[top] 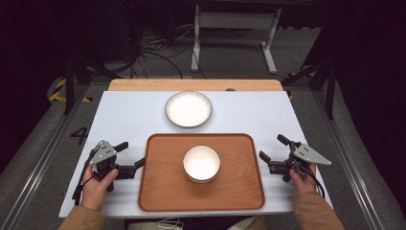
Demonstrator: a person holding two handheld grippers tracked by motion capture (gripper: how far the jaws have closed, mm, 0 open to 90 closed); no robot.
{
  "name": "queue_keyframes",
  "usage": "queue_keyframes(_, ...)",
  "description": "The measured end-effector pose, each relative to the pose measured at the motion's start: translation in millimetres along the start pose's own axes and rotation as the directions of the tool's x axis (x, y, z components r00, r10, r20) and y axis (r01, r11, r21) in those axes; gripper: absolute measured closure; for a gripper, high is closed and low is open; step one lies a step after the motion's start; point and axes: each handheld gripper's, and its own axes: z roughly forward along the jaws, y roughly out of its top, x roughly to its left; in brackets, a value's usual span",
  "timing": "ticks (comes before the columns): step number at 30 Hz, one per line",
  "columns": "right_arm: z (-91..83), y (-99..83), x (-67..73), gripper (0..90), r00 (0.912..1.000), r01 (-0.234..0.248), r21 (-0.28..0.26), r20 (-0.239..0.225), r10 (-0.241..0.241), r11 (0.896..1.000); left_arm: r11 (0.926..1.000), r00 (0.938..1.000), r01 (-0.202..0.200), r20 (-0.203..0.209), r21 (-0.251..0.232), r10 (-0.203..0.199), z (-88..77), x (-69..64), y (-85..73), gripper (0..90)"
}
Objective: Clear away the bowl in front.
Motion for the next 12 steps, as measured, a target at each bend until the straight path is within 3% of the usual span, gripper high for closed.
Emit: queue_keyframes(12,-0.4,-0.3,0.1,0.9,1.0,-0.002,-0.007,0.0,0.002,1.0,0.9999,0.9999,-0.012,-0.009,0.0,0.012,0.5,-1.2,-0.3,6.2)
